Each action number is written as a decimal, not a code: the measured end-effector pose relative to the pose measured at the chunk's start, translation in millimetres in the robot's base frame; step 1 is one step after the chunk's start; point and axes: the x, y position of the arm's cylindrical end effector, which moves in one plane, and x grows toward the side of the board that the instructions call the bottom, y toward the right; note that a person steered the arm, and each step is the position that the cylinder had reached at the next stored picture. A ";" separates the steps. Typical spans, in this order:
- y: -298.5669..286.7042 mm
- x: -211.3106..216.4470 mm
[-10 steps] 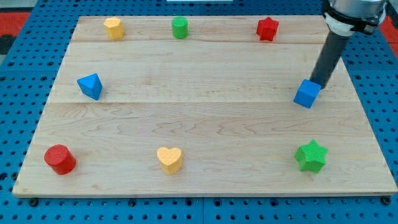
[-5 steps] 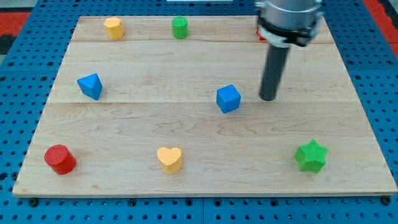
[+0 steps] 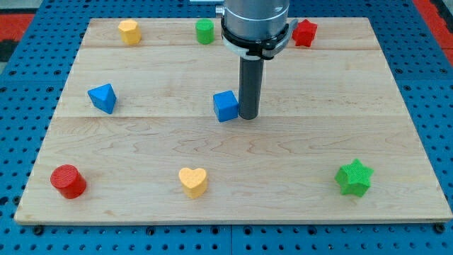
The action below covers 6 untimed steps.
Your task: Place the cube diagonally top right to the triangle
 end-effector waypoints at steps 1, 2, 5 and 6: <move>-8.8 1.6; -97.4 -28.5; -225.1 47.3; -308.0 15.9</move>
